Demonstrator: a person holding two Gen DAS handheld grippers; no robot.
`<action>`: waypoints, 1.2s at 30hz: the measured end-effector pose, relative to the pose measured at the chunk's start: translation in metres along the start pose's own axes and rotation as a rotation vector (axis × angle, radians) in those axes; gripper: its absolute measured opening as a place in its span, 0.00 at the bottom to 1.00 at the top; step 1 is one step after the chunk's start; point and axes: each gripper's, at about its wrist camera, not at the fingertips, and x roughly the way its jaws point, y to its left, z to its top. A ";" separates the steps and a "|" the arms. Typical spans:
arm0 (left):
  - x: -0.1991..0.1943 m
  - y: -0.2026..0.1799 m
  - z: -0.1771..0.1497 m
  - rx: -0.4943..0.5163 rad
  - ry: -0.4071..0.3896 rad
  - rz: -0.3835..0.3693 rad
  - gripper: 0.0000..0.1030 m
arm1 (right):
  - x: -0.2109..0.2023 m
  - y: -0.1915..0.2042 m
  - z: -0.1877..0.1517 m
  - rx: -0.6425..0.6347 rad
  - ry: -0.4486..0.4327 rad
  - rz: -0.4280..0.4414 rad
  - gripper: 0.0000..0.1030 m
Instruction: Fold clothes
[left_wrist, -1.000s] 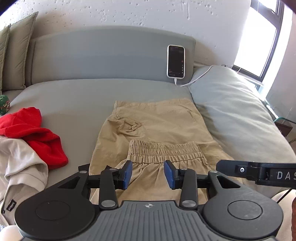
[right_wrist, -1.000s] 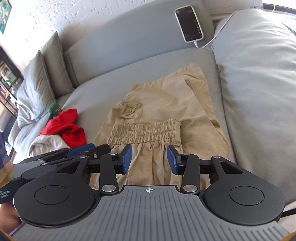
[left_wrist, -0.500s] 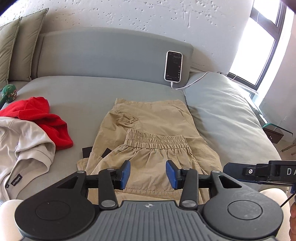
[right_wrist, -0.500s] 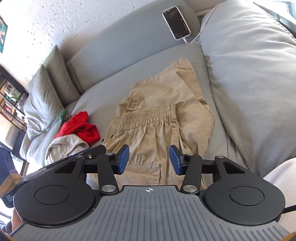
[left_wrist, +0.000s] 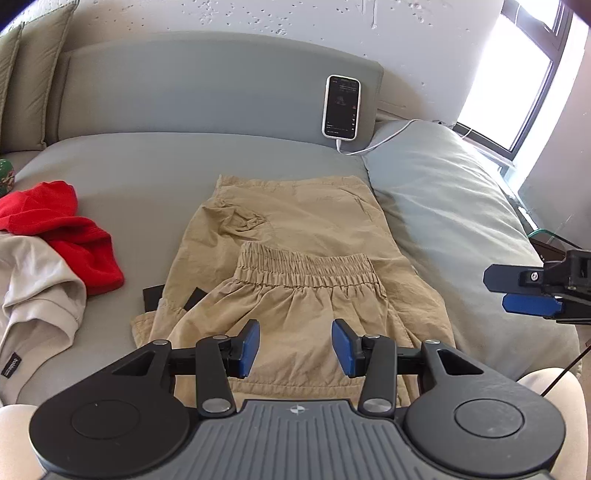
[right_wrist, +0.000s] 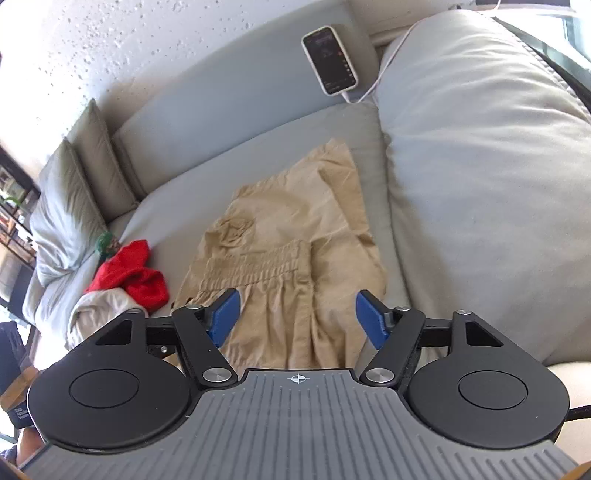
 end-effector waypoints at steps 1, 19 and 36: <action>0.005 -0.002 0.003 0.001 0.002 -0.016 0.40 | 0.003 -0.006 0.007 0.014 -0.010 -0.002 0.79; 0.153 -0.026 0.051 0.063 0.203 -0.096 0.12 | 0.201 -0.109 0.115 0.296 0.074 0.186 0.59; 0.160 -0.014 0.056 0.047 0.208 -0.154 0.12 | 0.301 -0.099 0.149 0.276 0.198 0.293 0.12</action>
